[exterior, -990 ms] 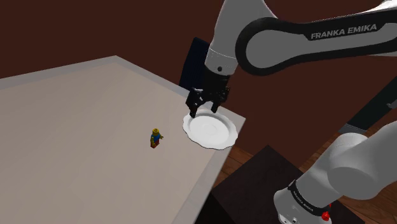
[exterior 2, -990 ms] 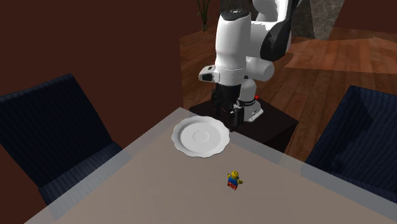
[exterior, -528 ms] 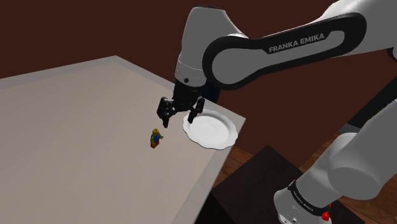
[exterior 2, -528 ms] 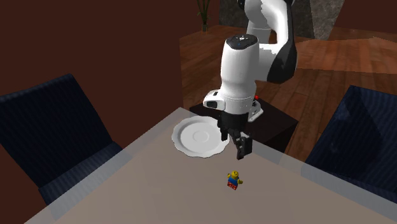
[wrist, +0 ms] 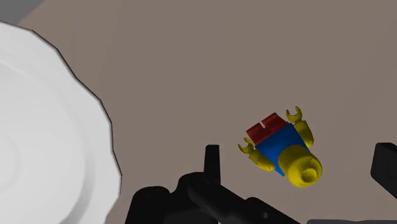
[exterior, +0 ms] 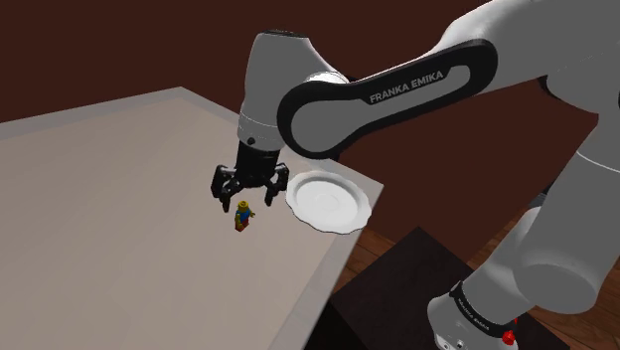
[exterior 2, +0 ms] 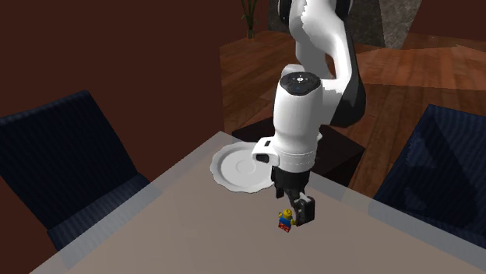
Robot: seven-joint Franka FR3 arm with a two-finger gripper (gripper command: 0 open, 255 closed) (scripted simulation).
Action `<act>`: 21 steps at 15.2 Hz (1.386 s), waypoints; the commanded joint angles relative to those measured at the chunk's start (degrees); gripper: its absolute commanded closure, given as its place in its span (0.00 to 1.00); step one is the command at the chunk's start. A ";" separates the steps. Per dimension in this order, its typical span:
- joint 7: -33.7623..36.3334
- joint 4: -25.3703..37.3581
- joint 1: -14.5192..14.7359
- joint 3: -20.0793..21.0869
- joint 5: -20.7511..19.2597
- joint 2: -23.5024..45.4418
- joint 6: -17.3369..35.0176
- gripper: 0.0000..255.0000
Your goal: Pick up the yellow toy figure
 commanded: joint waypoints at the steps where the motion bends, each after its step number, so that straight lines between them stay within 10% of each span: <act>1: 0.35 -0.68 0.17 -0.12 -0.54 0.89 1.48 0.00; 6: 0.86 -1.81 0.47 -0.40 -1.52 2.43 3.96 0.00; 7: 0.86 -1.78 0.47 -0.41 -1.54 2.47 3.98 1.00; 21: 0.17 -0.18 0.06 -0.02 -0.18 0.32 0.49 1.00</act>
